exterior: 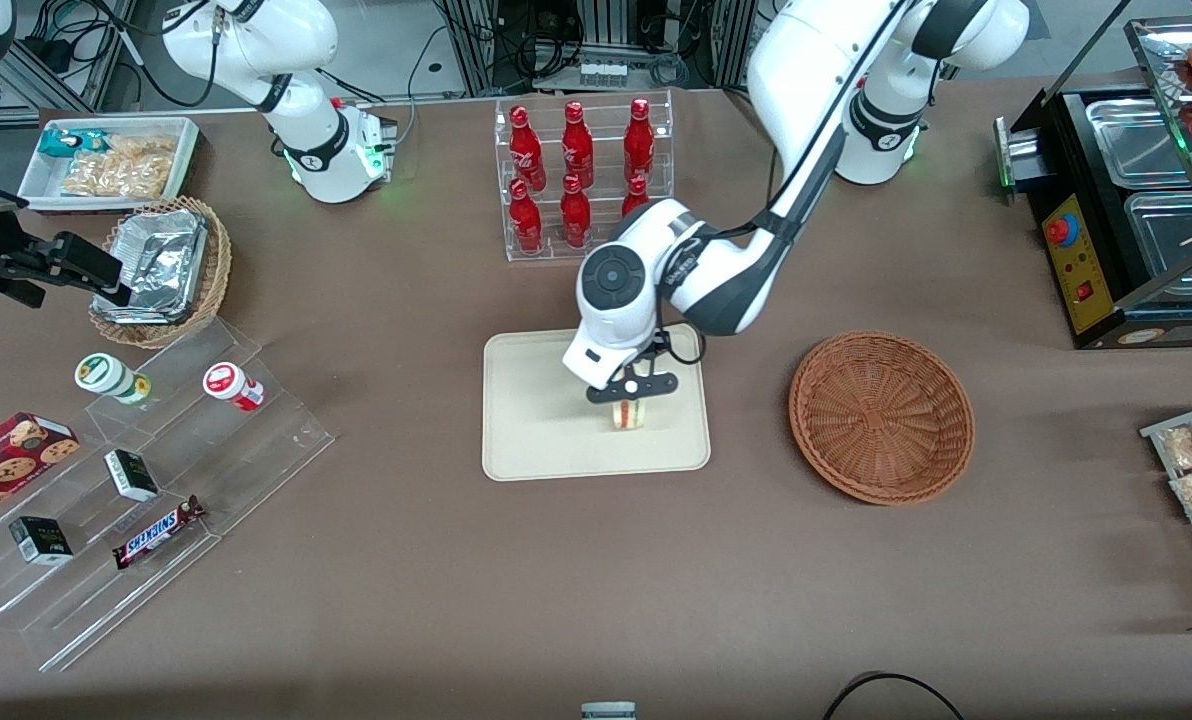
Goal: Place sandwich from basket to tray
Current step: 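Lift the sandwich and carry it over the cream tray, then lower the sandwich onto the tray and open the left gripper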
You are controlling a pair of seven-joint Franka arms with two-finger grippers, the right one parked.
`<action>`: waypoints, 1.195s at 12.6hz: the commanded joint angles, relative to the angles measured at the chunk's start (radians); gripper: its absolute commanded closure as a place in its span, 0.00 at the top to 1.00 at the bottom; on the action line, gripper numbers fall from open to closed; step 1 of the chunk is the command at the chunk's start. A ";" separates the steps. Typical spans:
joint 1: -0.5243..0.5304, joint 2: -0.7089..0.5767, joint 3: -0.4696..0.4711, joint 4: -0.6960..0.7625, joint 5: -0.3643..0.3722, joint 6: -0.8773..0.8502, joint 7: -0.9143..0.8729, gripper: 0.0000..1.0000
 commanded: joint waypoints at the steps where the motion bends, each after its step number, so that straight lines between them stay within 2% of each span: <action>1: -0.021 0.051 0.008 0.071 -0.012 0.019 -0.037 0.00; 8: -0.045 0.120 -0.001 0.085 -0.003 0.129 -0.114 0.00; 10: -0.045 0.121 -0.001 0.083 -0.006 0.136 -0.115 0.07; 11: -0.044 0.121 -0.001 0.082 -0.009 0.136 -0.115 0.35; 12: -0.042 0.120 -0.001 0.082 -0.007 0.136 -0.114 0.88; 13: -0.042 0.112 -0.001 0.082 -0.007 0.136 -0.115 1.00; 15: -0.042 0.077 -0.001 0.085 -0.010 0.119 -0.118 1.00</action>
